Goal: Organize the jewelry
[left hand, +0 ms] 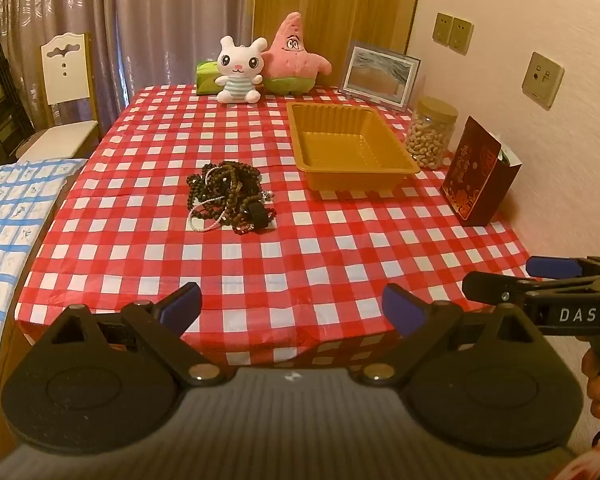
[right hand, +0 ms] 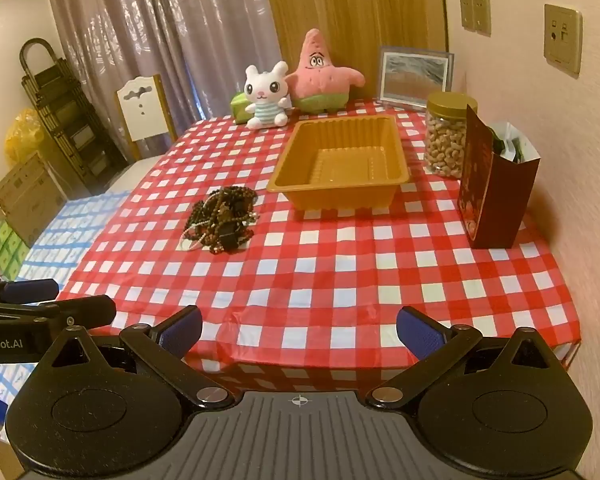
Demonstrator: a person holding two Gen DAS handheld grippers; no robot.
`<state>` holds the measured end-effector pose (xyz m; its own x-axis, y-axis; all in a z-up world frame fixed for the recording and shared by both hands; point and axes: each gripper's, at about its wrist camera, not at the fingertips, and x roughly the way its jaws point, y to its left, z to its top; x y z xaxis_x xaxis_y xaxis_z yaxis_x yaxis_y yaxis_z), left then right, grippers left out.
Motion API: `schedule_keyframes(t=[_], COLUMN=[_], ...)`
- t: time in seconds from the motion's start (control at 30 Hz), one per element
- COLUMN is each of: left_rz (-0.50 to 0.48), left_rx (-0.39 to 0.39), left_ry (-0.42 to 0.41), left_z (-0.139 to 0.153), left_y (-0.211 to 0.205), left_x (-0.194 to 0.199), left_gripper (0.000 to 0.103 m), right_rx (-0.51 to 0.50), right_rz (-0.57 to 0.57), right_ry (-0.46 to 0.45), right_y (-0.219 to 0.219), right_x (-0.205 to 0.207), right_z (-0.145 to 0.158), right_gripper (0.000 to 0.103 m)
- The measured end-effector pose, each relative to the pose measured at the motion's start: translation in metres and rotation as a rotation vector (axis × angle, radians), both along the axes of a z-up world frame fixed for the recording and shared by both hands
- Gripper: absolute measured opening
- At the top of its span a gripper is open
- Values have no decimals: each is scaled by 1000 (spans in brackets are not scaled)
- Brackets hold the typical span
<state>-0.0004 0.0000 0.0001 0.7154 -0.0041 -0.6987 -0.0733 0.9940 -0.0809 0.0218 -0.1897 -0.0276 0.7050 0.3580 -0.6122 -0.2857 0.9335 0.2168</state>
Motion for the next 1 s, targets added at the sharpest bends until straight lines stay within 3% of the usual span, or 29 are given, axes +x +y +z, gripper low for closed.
schedule_keyframes(t=[1.0], left_rz=[-2], left_rx=[-1], left_ry=[-2], left_z=[0], left_y=[0], left_x=[0], left_gripper=[96], right_rx=[-2], right_rz=[-1], right_ry=[-2], right_y=[7], right_x=[2], right_z=[1], right_gripper=[103])
